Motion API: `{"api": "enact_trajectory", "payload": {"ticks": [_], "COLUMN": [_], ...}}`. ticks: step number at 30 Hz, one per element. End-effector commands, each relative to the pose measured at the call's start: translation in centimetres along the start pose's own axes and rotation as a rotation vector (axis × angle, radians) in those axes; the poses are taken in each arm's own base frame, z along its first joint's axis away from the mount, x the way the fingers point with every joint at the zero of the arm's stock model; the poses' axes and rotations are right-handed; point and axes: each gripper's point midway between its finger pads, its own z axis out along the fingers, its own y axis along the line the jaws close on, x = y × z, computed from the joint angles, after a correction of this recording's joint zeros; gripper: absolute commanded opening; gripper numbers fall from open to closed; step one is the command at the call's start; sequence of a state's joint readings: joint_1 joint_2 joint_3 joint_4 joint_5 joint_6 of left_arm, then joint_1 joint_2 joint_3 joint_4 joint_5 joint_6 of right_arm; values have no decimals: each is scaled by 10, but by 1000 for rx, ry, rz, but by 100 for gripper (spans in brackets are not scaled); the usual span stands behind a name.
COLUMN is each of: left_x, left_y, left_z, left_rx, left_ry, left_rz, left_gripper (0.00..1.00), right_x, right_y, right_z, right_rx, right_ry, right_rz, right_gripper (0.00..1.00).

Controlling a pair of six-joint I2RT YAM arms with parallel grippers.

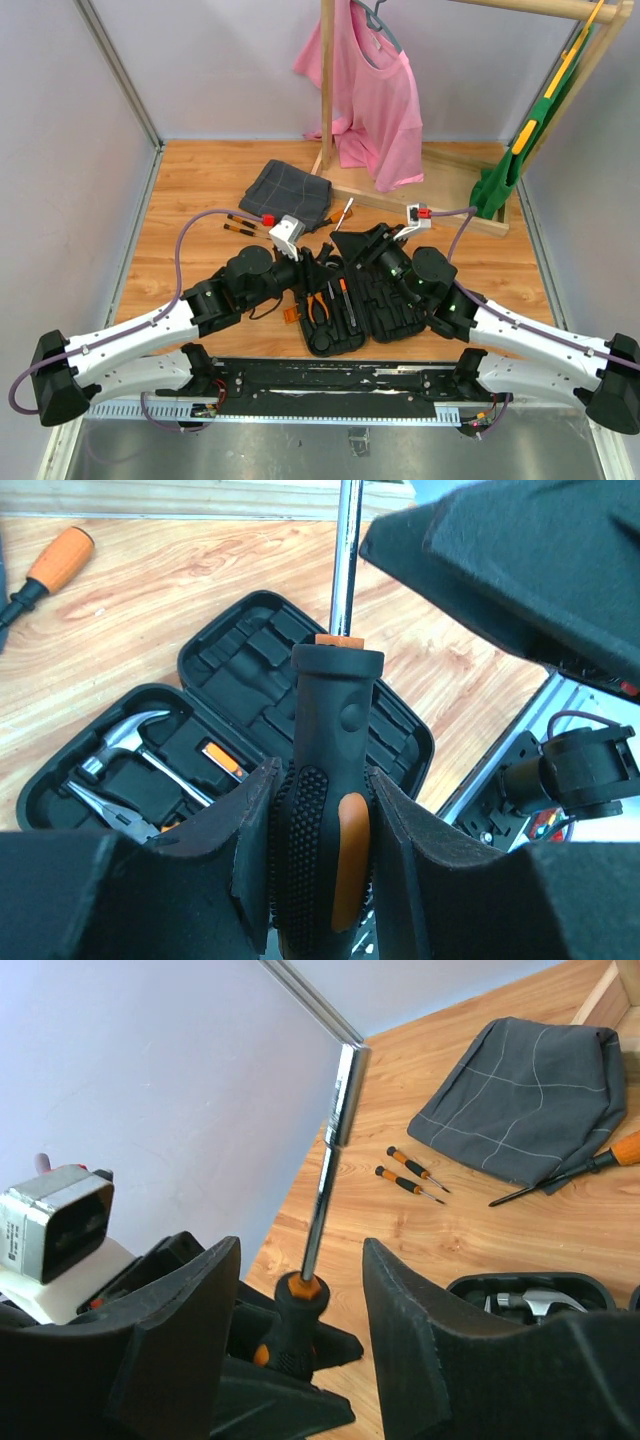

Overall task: Sort the tools into containers
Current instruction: Pick up the screwdriver from the center of the board.

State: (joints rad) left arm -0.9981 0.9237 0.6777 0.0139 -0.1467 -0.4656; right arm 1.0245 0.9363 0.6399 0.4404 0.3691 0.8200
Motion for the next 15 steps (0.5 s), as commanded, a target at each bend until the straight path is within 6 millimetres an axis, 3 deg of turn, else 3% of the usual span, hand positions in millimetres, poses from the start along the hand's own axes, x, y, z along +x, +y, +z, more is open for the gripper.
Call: {"api": "enact_trajectory", "payload": {"ticks": [1,15], "left_x": [-8,-8], "left_y": [-12,-19], "left_z": [3,2], "left_rx": [60,103], "left_ry": [-32,-24], "left_rz": [-2,17], "left_gripper": [0,0], "right_x": [-22,-2], "right_y": [10,-1], "right_z": [8,19], "right_rx": [-1,25], "right_ry": [-52,-21], "right_rz": [46,155], "right_gripper": [51,28]}}
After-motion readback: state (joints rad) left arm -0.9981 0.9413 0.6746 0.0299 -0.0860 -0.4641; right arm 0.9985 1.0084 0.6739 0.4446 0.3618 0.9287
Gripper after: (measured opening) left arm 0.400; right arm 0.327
